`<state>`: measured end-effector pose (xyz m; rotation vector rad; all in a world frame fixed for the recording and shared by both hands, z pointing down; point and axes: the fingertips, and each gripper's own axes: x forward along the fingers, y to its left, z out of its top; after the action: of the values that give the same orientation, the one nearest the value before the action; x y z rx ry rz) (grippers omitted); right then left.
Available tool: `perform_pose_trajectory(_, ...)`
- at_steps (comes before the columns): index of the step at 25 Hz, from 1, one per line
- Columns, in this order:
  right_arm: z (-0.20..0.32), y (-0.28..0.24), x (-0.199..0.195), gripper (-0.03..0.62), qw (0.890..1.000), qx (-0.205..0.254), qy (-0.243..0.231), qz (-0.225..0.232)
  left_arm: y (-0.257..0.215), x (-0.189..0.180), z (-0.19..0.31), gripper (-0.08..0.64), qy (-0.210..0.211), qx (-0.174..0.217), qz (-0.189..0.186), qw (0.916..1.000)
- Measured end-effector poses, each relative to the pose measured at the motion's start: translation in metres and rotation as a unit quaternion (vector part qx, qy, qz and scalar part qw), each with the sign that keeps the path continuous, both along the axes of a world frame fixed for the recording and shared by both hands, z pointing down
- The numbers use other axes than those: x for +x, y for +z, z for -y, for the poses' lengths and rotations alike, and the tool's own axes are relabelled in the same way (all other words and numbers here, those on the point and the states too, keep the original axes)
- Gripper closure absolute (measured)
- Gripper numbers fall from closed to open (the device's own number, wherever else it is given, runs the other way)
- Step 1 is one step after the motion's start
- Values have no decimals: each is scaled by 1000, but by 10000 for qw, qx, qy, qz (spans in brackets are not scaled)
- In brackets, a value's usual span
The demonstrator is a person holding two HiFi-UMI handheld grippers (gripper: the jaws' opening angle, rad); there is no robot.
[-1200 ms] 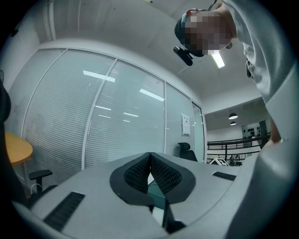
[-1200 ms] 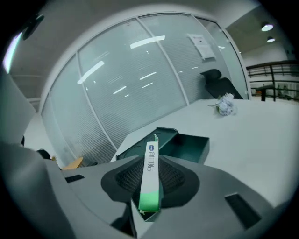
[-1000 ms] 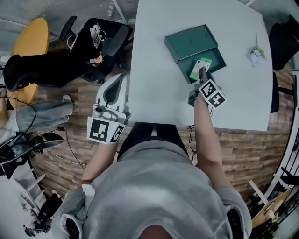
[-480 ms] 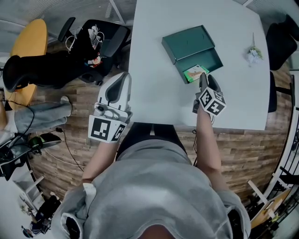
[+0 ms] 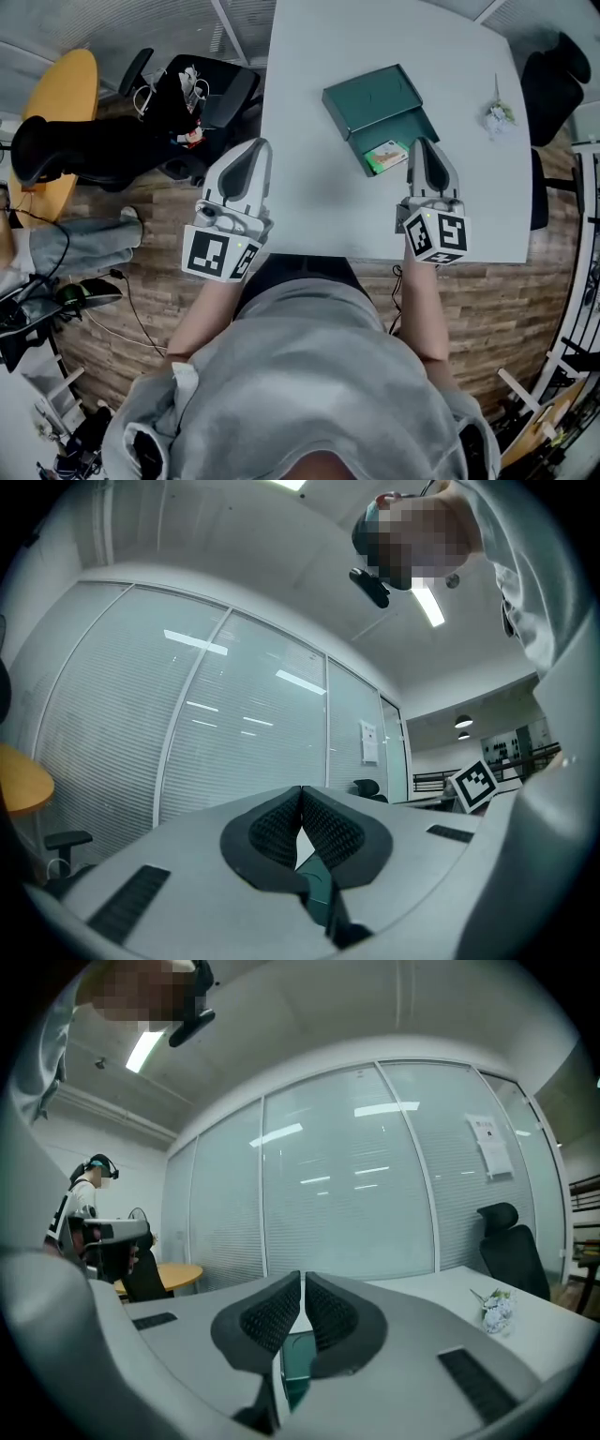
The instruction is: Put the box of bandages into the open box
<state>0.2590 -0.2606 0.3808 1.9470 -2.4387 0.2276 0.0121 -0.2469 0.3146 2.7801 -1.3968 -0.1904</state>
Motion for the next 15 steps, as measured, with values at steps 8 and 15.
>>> perform_pose_trajectory(8, -18, -58, -18, 538, 9988, 423, 6, 233, -13, -9, 1, 541, -67, 92, -25, 9999)
perform_pose_trajectory(15, -25, -89, -35, 538, 9957, 705, -281, 537, -17, -9, 3, 541, -139, 144, 173, 9997)
